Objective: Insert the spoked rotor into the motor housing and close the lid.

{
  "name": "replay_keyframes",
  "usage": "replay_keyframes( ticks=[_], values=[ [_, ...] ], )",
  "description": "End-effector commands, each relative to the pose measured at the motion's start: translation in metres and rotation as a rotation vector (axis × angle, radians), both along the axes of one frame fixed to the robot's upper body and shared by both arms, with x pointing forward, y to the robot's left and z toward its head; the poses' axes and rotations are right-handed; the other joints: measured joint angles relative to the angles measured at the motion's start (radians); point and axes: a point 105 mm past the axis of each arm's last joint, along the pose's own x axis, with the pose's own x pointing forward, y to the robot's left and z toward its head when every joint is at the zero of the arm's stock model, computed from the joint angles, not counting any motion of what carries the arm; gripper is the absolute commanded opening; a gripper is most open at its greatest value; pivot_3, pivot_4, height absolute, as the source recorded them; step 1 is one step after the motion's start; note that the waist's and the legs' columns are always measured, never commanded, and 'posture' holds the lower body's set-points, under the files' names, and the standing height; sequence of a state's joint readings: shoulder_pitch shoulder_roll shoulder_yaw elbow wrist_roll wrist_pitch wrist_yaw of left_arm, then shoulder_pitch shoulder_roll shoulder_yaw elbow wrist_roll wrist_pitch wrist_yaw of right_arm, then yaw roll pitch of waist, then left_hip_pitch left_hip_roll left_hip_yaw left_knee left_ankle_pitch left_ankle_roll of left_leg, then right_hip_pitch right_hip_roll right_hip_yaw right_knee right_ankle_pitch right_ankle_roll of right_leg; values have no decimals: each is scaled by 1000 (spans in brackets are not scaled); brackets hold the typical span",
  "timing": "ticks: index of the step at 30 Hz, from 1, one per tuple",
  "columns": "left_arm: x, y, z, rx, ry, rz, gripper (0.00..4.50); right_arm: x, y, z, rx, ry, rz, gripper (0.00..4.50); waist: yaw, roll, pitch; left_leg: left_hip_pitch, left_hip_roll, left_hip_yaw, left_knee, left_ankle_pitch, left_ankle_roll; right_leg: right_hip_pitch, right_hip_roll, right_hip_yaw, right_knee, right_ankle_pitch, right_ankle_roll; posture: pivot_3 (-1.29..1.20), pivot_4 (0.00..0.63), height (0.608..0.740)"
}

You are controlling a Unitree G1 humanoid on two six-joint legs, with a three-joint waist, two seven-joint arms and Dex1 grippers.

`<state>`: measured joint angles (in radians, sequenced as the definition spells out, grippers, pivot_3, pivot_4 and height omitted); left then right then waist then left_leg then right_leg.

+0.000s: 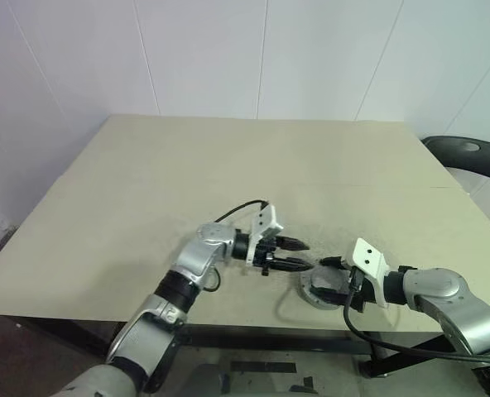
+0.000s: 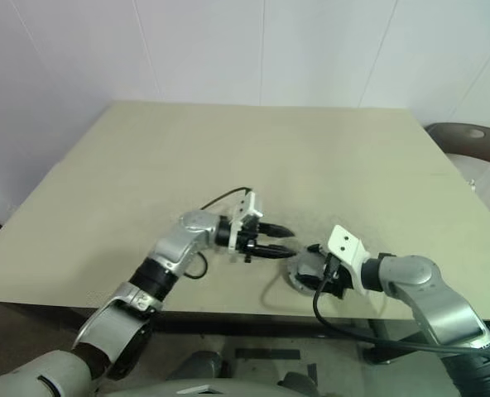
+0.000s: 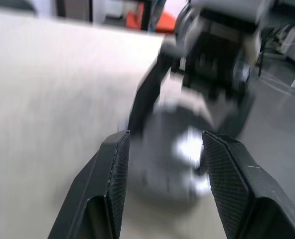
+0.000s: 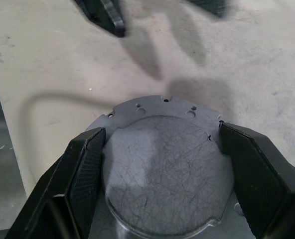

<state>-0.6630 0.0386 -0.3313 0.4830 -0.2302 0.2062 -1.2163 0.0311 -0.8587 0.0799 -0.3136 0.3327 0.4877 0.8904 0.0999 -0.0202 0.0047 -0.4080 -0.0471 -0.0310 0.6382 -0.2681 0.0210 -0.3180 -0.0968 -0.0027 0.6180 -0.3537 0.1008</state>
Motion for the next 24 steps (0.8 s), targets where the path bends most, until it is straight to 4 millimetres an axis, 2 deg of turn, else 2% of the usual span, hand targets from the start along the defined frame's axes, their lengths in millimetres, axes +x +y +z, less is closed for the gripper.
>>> replay_keyframes(
  ticks=[1, 3, 7, 8, 12, 16, 19, 24],
  values=[
    [2, -11, 6, -9, -40, -25, 2078, -33, -16, -58, -102, 274, -65, 3251, -4, 0, 0, 0, 0, 0, 0, 0, 0, 0, 0, 0, 0, 0, 0, 0, 0, 740],
    [-4, -15, -4, 19, -26, -62, 1564, -32, -14, -58, -98, 267, -71, 3251, -7, 0, -1, 0, 0, 0, 1, 0, 0, 0, 0, 0, 2, 0, 0, 0, 0, 740],
    [-20, -16, -22, 69, 11, -154, 154, -30, -14, -60, -98, 257, -85, 3251, -9, 0, -1, 0, 0, 0, 3, 0, 0, 0, 1, 0, 4, 0, 0, 0, 0, 740],
    [-22, -15, -25, 80, 18, -165, 27, -30, -14, -61, -98, 255, -88, 3251, -9, 0, -1, 0, 1, 0, 4, 0, 0, 0, 1, 0, 5, 0, 0, 0, 0, 740],
    [-21, -15, -31, 84, 40, -139, 27, -29, -12, -62, -98, 253, -91, 3251, -8, -1, -1, 0, 1, 0, 9, 0, 1, 0, 0, 0, 10, -2, -3, 0, 0, 740],
    [-27, -11, -60, 212, 64, -152, 27, -25, -10, -62, -95, 237, -94, 3251, -9, -5, -6, 1, 1, 0, 10, 0, 1, 0, 0, 1, 11, -2, -4, 0, 0, 740],
    [-28, -8, -82, 337, 3, -145, 27, -22, -10, -59, -88, 224, -97, 3251, -7, -10, -12, 1, 2, 0, 9, -1, 1, 0, 0, 1, 11, -2, -4, 0, 0, 740],
    [-30, -14, -81, 326, -7, -160, 27, -18, -4, -37, 29, 213, -109, 3251, -3, -10, -18, 2, 1, 1, 11, -3, -2, 3, -1, 1, 10, -2, -4, 0, 0, 740]
  ],
)
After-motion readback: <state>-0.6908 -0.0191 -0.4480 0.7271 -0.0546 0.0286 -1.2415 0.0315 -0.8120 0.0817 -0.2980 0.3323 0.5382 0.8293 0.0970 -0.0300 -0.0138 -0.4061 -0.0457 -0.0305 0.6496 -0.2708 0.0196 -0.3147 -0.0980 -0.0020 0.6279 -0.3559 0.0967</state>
